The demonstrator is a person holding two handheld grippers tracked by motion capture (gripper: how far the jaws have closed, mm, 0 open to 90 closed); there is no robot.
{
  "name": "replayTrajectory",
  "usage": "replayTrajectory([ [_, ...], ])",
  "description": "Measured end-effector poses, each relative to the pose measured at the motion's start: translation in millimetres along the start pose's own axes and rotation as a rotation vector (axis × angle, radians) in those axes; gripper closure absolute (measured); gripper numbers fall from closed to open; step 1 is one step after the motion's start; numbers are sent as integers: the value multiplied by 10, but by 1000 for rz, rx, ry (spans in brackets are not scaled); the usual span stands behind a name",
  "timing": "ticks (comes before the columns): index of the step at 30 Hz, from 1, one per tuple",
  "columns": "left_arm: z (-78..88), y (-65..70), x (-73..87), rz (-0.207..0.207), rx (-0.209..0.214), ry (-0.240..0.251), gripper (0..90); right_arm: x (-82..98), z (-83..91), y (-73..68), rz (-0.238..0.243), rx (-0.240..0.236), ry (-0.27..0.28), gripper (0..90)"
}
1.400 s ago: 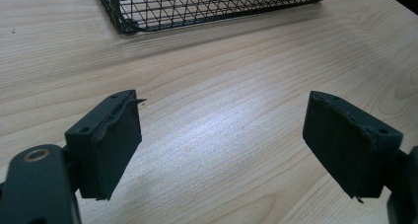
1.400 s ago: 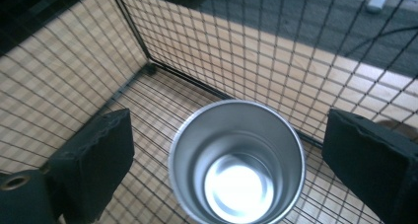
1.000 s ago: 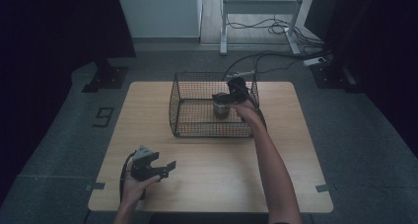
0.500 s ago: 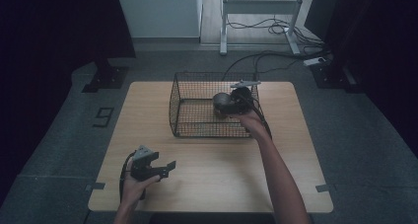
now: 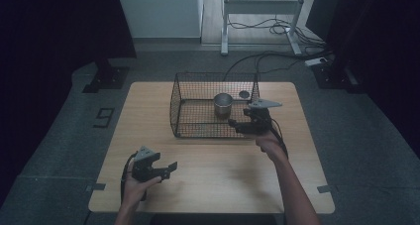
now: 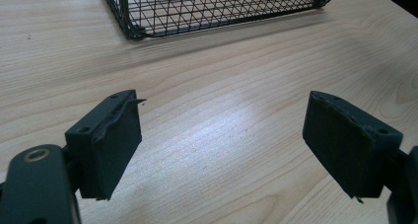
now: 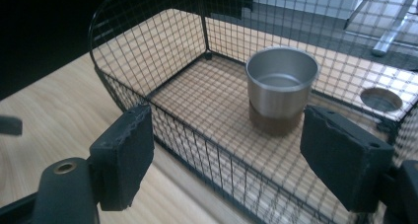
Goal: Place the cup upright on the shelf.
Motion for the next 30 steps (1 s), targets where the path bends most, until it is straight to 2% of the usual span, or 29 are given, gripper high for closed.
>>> replayTrajectory([
  [5,-10,12,5,-2,1,-4,151,204,189,-19,10,2,7,211],
  [6,-11,15,6,-3,3,-4,151,291,254,-35,16,-2,9,213],
  [8,-12,15,6,-3,3,-5,151,327,275,-40,19,-5,10,215],
  [13,-12,5,9,-2,1,-6,151,590,385,-42,21,-2,4,218],
  [15,-11,-2,11,-1,-1,-6,152,761,426,-45,28,-1,-12,219],
  [18,-11,-11,15,0,-4,-8,152,855,441,-37,32,4,-23,220],
  [26,-15,-18,20,1,-7,-10,152,883,467,-24,27,10,-3,221],
  [30,-12,-27,17,3,-7,-7,151,909,463,-22,34,18,-12,219],
])
Point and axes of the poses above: each handheld gripper's, and its own axes: z roughly backward along the jaws, x roughly out of its underside, y roughly to its right, the point moved 5 cm from there along -z, roughly forward along the jaws, and after that the axes turned 9 degrees about y, right-handed, at the moved point
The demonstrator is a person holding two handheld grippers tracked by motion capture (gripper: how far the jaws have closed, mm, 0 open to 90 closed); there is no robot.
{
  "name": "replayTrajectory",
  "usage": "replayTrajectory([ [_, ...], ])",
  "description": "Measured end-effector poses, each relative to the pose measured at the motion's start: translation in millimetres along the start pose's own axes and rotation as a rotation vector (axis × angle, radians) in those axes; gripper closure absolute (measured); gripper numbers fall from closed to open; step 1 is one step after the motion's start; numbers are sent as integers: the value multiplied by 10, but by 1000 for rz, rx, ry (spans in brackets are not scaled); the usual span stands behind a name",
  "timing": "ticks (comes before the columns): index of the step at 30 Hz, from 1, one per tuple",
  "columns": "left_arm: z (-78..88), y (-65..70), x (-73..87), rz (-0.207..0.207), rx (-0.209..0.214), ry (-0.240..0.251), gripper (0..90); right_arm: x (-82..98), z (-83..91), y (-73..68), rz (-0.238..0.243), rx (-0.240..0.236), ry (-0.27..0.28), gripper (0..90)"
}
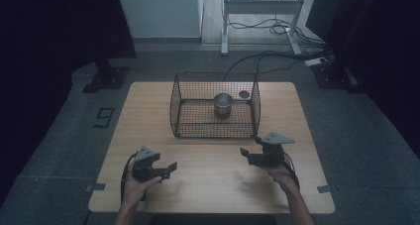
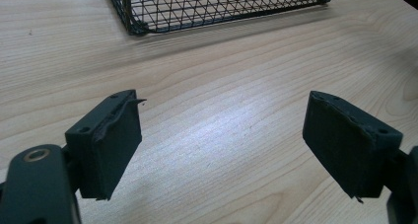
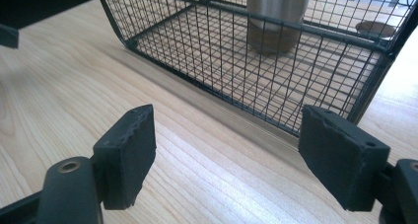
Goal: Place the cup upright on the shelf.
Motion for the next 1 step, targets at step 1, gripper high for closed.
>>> replayTrajectory([
  [1,1,-3,0,3,-1,1,151,24,-6,11,12,10,-9,218],
])
Point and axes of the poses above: each handheld gripper's, and its own axes: z roughly backward along the jaws, x roughly out of its underside, y roughly to its right, the point moved 5 cm from there along -z, roughly forward along the jaws, and after that the axes turned 9 degrees about y, right-handed, at the moved point
